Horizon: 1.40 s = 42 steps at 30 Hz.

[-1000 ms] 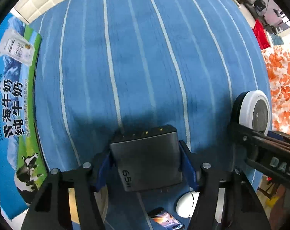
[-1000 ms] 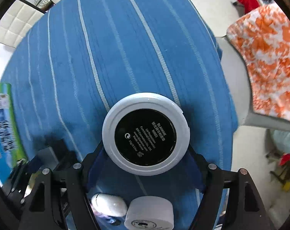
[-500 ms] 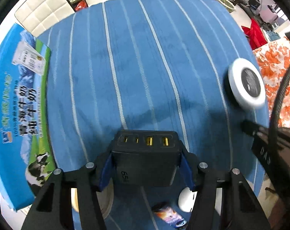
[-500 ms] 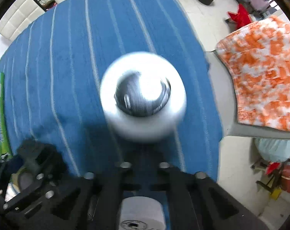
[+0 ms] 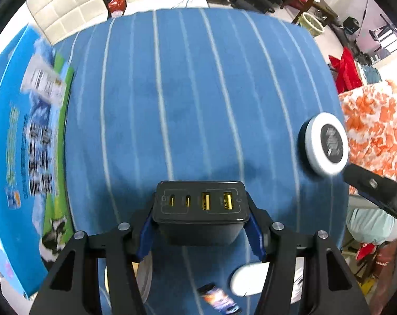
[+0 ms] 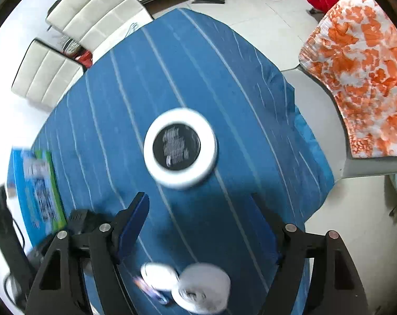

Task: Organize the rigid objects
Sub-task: 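Carry the grey charger and white compact over the blue box with both tools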

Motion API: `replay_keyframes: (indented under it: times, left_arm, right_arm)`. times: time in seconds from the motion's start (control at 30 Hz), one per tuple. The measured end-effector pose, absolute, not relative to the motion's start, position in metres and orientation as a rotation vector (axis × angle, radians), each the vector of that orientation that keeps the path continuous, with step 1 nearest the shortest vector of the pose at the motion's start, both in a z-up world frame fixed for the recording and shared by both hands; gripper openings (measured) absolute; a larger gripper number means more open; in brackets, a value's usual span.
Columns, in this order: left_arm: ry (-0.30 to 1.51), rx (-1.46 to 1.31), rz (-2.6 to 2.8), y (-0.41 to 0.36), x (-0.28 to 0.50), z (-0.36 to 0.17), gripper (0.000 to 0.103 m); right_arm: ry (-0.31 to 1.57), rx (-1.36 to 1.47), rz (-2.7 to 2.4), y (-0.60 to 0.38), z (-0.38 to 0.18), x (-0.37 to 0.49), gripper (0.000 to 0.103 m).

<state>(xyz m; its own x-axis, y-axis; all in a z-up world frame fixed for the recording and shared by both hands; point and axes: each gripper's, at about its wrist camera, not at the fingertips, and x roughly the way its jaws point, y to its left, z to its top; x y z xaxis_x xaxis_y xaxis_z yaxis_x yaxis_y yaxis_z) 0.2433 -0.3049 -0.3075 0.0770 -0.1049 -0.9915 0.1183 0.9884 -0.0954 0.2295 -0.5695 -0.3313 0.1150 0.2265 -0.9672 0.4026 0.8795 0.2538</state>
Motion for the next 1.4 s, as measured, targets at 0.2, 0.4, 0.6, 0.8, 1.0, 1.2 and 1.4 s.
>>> replay_keyframes:
  times: [0.2, 0.4, 0.6, 0.8, 1.0, 1.2, 1.4]
  left_arm:
    - [1.471, 0.043, -0.165, -0.314, 0.265, -0.311, 0.056]
    - [1.482, 0.058, -0.175, -0.319, 0.269, -0.323, 0.056]
    - [1.456, 0.082, -0.185, -0.315, 0.266, -0.315, 0.056]
    - [1.407, 0.1, -0.202, -0.291, 0.247, -0.293, 0.056]
    - [1.327, 0.1, -0.236, -0.261, 0.221, -0.246, 0.056]
    - [1.221, 0.096, -0.254, -0.219, 0.199, -0.187, 0.056]
    - [1.144, 0.102, -0.235, -0.172, 0.184, -0.149, 0.056]
  right_arm:
    - [1.571, 0.415, -0.165, -0.545, -0.362, 0.279, 0.08]
    - [1.6, 0.292, -0.24, -0.534, -0.38, 0.296, 0.077]
    - [1.559, 0.221, -0.218, -0.526, -0.368, 0.288, 0.077]
    - [1.486, 0.223, -0.173, -0.515, -0.339, 0.264, 0.077]
    - [1.402, 0.245, -0.11, -0.491, -0.291, 0.231, 0.077]
    - [1.306, 0.266, -0.051, -0.452, -0.226, 0.201, 0.077]
    - [1.242, 0.259, 0.014, -0.391, -0.172, 0.179, 0.077]
